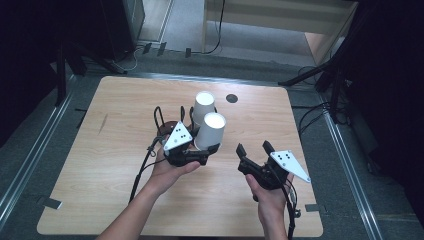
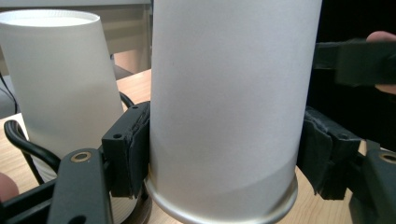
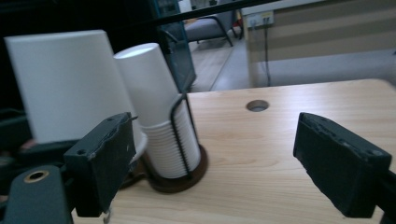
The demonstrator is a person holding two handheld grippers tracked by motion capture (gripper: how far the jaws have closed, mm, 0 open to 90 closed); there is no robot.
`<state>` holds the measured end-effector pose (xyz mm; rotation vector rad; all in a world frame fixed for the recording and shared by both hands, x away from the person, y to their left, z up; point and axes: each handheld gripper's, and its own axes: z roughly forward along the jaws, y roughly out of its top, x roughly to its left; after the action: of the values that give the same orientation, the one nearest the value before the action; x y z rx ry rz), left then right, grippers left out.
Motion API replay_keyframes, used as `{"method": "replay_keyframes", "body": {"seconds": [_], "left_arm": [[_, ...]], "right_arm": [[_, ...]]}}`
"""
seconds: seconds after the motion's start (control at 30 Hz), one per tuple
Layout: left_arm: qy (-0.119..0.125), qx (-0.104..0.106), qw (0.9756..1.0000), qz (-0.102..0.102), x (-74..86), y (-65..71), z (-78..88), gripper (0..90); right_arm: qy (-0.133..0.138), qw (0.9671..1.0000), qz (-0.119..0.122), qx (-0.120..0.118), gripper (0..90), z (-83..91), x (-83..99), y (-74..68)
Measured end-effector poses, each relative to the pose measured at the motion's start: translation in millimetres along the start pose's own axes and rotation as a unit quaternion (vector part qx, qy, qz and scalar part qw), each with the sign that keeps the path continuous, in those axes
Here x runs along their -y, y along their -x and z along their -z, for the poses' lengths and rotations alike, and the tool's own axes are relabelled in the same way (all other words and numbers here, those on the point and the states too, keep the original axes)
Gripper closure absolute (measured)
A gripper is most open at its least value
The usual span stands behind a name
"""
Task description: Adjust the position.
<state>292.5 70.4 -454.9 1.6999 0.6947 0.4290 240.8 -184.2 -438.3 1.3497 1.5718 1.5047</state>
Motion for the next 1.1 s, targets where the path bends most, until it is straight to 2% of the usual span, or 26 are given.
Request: {"method": "replay_keyframes", "body": {"seconds": [0.03, 0.47, 0.7, 0.93, 1.1], "left_arm": [[-0.002, 0.000, 1.0000, 0.001, 1.3, -0.1, -0.7, 27.5], [-0.007, 0.001, 0.9999, -0.012, 3.7, 5.5, -3.8, 27.4], [-0.010, 0.004, 0.9998, -0.019, 4.2, 8.5, -4.3, 27.4], [-0.011, 0.006, 0.9996, -0.025, 5.2, 10.2, -4.3, 27.4], [-0.015, 0.008, 0.9993, -0.033, 6.5, 12.1, -5.2, 27.3]], "right_arm": [[0.001, 0.9998, -0.011, -0.016, 11.9, 1.4, -2.2, -5.1], [-0.001, 0.9973, -0.033, -0.065, 11.2, -7.6, -11.2, -31.6], [-0.009, 0.9970, -0.030, -0.071, 11.9, -19.7, -12.0, -46.7], [-0.010, 0.9964, -0.027, -0.080, 14.2, -27.3, -13.7, -54.3], [-0.013, 0.9961, -0.036, -0.080, 19.2, -31.8, -12.6, -56.9]]}}
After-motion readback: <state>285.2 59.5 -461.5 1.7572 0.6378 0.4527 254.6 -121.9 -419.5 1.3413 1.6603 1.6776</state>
